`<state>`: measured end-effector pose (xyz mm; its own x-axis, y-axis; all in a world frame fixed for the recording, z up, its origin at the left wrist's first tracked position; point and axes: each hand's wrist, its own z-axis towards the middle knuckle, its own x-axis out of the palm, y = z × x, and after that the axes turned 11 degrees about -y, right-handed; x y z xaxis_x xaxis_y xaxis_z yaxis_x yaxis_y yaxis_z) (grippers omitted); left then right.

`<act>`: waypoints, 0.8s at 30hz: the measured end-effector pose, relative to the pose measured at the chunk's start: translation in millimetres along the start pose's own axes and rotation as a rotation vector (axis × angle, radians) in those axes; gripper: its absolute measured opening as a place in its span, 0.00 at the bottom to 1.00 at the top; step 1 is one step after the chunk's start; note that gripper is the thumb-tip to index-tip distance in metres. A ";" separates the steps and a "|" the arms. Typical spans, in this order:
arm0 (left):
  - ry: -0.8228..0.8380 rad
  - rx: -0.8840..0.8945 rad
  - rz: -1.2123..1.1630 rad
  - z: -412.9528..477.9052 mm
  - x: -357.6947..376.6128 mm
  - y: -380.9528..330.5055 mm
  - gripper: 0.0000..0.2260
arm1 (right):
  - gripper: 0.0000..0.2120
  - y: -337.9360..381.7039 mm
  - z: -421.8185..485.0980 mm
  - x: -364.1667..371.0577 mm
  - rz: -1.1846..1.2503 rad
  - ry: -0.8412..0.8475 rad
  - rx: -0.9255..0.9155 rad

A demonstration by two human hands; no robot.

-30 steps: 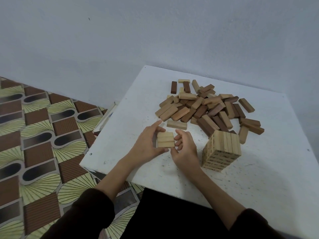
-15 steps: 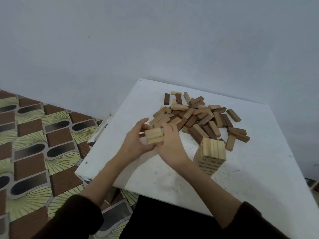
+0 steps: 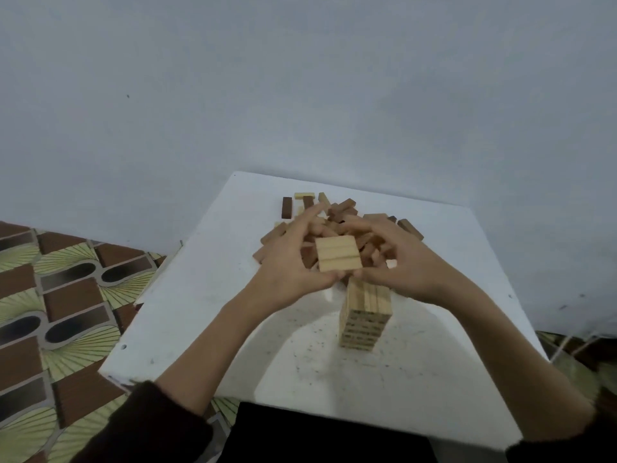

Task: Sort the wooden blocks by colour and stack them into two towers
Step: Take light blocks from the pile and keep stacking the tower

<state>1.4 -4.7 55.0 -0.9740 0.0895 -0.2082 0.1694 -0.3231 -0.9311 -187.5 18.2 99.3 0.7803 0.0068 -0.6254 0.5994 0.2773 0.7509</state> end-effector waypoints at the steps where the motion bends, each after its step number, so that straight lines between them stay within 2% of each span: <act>1: 0.033 0.021 0.014 -0.3 6.9 0.1 0.39 | 0.27 -6.9 -7.2 -3.2 0.000 -0.020 0.004; 5: 0.179 0.033 0.042 -4.8 29.2 3.9 0.40 | 0.29 -33.0 -36.1 -6.6 0.011 -0.089 0.044; 9: 0.237 0.032 0.092 -7.7 36.8 6.5 0.42 | 0.30 -47.7 -50.0 -2.4 0.012 -0.127 0.041; 21: 0.285 0.000 0.143 -11.8 40.7 11.2 0.39 | 0.31 -63.3 -52.9 3.9 0.005 -0.093 0.071; 24: 0.283 -0.013 0.136 -13.1 39.5 13.1 0.40 | 0.32 -64.8 -53.6 4.9 0.034 -0.083 0.070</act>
<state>-32.9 6.9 30.6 -0.8617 0.3059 -0.4048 0.2992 -0.3380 -0.8923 -232.1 51.8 36.2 0.8105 -0.0652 -0.5821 0.5814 0.2103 0.7859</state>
